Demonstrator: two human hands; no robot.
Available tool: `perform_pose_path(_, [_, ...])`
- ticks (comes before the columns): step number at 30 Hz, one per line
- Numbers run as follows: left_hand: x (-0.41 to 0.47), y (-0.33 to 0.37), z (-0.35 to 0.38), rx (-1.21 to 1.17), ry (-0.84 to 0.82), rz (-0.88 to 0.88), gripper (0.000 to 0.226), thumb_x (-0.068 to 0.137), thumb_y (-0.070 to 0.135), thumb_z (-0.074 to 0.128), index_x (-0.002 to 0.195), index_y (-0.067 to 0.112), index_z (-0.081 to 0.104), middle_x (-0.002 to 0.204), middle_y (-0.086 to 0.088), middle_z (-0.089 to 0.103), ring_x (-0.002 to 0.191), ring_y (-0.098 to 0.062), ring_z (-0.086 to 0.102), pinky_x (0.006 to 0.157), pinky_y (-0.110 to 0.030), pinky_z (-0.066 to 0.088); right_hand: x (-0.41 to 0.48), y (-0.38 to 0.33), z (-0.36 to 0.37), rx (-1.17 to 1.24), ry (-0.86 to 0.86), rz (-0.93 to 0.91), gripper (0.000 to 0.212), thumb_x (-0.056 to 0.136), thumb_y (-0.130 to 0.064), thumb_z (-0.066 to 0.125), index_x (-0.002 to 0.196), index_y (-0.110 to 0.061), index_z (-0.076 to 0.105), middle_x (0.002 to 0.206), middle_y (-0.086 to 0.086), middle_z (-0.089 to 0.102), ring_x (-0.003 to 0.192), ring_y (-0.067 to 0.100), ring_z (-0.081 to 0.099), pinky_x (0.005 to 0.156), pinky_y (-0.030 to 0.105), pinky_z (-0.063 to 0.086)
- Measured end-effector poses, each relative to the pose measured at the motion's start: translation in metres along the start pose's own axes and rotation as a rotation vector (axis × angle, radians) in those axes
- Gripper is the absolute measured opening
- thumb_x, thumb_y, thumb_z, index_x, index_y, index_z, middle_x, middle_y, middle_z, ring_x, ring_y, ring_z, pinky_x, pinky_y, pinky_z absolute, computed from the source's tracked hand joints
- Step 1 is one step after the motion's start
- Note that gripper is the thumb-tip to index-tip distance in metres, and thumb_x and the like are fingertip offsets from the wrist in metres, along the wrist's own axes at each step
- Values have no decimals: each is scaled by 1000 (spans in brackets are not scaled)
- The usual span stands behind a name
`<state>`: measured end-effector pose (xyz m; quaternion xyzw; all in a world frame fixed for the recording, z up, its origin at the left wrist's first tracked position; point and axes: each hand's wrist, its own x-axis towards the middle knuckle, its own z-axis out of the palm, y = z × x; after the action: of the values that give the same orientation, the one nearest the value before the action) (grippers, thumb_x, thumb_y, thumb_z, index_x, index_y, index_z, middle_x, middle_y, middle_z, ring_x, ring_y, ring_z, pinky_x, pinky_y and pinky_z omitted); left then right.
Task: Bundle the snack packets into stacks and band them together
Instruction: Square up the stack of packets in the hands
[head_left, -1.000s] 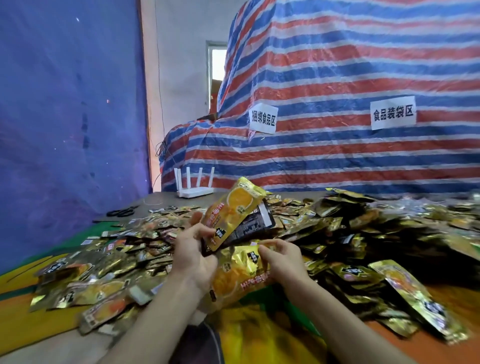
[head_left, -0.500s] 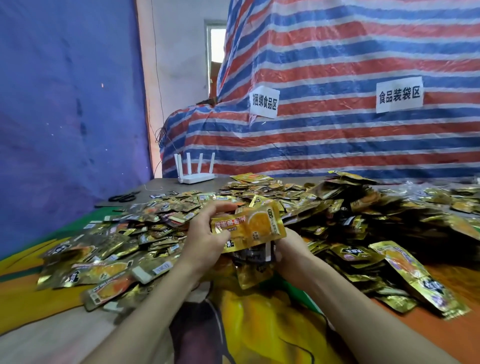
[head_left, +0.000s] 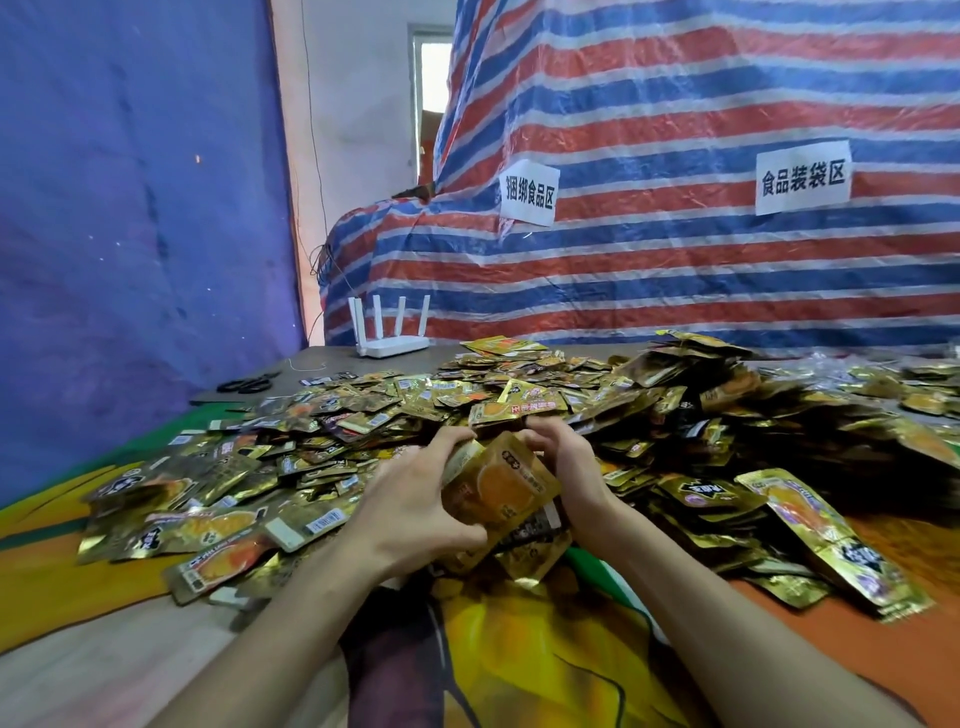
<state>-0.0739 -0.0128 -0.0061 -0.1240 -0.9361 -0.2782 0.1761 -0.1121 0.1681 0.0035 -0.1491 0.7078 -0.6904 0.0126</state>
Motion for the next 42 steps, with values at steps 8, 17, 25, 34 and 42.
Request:
perform_pose_path(8, [-10, 2, 3, 369, 101, 55, 70, 54, 82, 45, 106, 37, 34, 104, 17, 42, 101, -12, 41, 79, -34, 32, -2, -15, -10, -218, -199, -6, 70, 79, -80, 52, 96, -17, 77, 106, 15, 74, 99, 33, 72, 92, 47, 57])
perform_pose_path(17, [-14, 8, 10, 260, 18, -40, 58, 70, 61, 63, 123, 40, 49, 112, 11, 53, 111, -17, 49, 79, -35, 43, 5, -18, -27, -356, -272, 139, 31, 96, -45, 56, 85, -25, 77, 100, 7, 75, 82, 15, 72, 65, 25, 53])
perform_pose_path(25, [-12, 9, 17, 48, -3, -80, 62, 73, 35, 71, 130, 25, 47, 119, 4, 44, 115, -17, 39, 92, -35, 45, 1, 5, 10, -470, 127, 73, 30, 95, -46, 63, 89, -18, 75, 85, 2, 74, 83, 18, 72, 80, 40, 60])
perform_pose_path(34, [-17, 22, 15, 296, 13, -78, 50, 76, 50, 63, 121, 36, 47, 113, 13, 55, 109, -19, 50, 78, -37, 42, 4, 15, 19, -202, 291, 106, 26, 90, -20, 55, 83, -3, 73, 85, 9, 72, 86, 27, 66, 84, 46, 57])
perform_pose_path(42, [-8, 13, 9, -363, 170, -158, 22, 76, 19, 86, 90, 17, 70, 85, -9, 72, 80, -25, 68, 73, -42, 56, 8, 5, 5, 285, 330, -85, 52, 81, -61, 65, 98, -11, 73, 98, 6, 76, 92, 20, 72, 78, 35, 55])
